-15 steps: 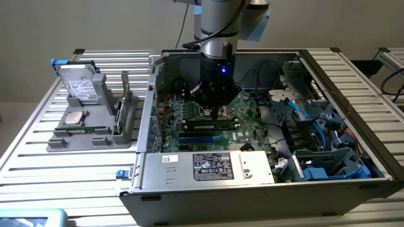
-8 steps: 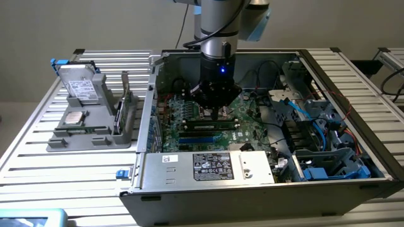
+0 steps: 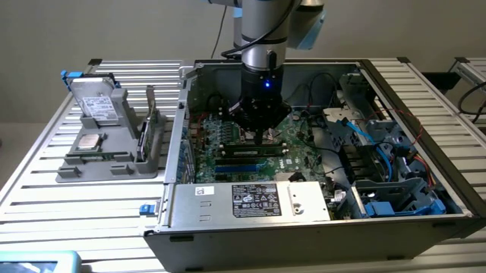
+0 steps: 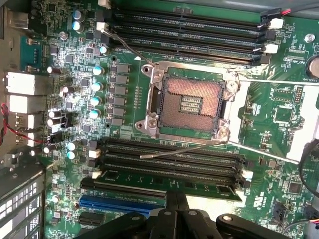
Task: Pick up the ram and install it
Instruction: 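Press down the ram until it locks into place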
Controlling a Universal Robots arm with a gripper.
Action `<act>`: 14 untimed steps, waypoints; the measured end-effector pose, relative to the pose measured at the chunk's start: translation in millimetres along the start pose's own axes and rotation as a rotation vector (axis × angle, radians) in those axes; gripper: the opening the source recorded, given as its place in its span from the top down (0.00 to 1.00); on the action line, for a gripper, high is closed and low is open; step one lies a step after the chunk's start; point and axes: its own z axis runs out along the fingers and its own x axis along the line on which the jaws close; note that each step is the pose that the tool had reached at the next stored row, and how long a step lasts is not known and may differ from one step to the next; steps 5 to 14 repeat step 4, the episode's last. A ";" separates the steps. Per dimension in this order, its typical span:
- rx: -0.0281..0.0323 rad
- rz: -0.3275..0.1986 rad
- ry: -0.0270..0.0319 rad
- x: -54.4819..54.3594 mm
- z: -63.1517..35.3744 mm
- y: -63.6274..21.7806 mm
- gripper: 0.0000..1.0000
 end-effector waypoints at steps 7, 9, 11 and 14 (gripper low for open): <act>-0.0001 0.000 0.0000 0.0 0.0 0.0 0.89; -0.0001 0.000 0.0000 0.0 0.0 0.0 0.89; -0.0001 0.000 0.0000 0.0 0.0 0.0 0.89; -0.0001 0.000 0.0000 0.0 0.0 0.0 0.89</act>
